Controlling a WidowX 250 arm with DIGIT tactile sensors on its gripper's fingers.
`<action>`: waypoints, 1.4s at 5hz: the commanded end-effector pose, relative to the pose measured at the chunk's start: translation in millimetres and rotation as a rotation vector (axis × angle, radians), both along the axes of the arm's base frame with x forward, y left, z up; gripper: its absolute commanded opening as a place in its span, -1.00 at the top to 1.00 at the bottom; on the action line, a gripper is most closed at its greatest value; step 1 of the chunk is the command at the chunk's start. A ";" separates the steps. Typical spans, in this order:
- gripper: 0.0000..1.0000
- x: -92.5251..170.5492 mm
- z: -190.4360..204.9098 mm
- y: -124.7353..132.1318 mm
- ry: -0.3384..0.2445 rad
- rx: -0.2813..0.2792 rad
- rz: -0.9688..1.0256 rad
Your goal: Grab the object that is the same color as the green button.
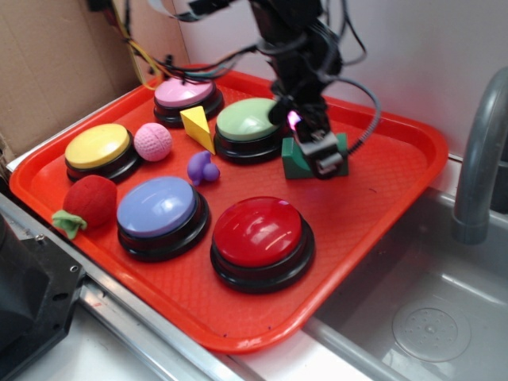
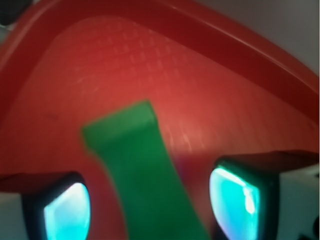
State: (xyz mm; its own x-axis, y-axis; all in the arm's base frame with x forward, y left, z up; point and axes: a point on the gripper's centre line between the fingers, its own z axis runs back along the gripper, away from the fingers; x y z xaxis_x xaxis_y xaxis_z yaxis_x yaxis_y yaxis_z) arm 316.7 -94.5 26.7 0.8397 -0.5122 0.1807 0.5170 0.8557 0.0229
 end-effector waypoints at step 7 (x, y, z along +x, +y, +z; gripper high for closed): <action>1.00 -42.3 138.9 30.9 0.111 -0.080 0.428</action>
State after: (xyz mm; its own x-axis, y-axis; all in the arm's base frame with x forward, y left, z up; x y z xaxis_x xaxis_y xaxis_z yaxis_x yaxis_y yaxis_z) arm 268.5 -53.0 142.9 0.9943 -0.1029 0.0280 0.1049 0.9910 -0.0836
